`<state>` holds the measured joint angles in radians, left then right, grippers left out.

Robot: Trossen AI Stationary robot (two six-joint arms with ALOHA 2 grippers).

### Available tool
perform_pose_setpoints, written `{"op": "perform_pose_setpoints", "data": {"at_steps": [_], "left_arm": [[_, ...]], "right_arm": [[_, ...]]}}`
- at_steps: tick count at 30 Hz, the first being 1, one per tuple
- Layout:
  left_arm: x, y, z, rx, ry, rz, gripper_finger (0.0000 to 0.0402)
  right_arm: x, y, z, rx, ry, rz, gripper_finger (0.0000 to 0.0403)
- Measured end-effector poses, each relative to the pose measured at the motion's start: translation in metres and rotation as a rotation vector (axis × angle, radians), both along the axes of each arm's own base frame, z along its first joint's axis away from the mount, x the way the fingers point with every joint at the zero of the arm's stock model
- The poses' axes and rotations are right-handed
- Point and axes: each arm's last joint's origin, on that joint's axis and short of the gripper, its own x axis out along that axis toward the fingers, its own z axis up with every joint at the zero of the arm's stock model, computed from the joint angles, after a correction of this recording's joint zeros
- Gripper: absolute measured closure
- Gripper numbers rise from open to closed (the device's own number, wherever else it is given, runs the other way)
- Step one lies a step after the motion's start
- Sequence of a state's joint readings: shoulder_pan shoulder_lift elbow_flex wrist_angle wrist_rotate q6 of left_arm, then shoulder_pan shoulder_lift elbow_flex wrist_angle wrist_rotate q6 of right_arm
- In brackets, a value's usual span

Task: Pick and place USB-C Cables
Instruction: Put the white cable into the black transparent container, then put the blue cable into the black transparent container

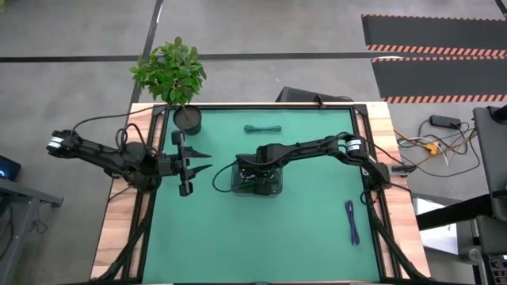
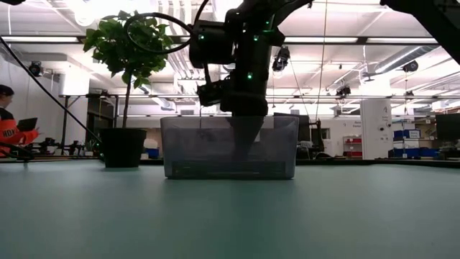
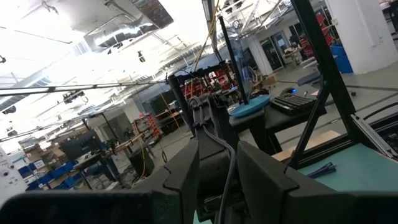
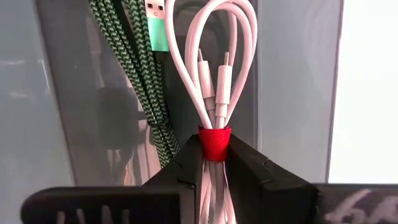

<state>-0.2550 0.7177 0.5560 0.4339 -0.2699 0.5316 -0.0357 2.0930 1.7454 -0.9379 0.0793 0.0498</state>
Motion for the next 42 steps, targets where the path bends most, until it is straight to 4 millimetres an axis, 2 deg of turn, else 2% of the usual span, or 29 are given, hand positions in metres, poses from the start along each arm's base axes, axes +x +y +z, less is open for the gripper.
{"op": "perform_pose_setpoints", "data": {"at_steps": [16, 30, 38, 42], "left_arm": [[0.000, 0.000, 0.000, 0.000, 0.000, 0.000, 0.0308], [0.000, 0.000, 0.000, 0.000, 0.000, 0.000, 0.0308], [0.000, 0.000, 0.000, 0.000, -0.001, 0.000, 0.0308], [0.000, 0.000, 0.000, 0.000, -0.002, 0.000, 0.0308]], "right_arm": [[0.000, 0.000, 0.000, 0.000, 0.000, -0.002, 0.0329], [0.000, 0.000, 0.001, 0.001, -0.005, -0.021, 0.0280], [-0.002, 0.000, 0.011, 0.002, -0.026, -0.020, 0.0276], [-0.005, 0.001, 0.023, 0.002, -0.047, -0.020, 0.0282]]}}
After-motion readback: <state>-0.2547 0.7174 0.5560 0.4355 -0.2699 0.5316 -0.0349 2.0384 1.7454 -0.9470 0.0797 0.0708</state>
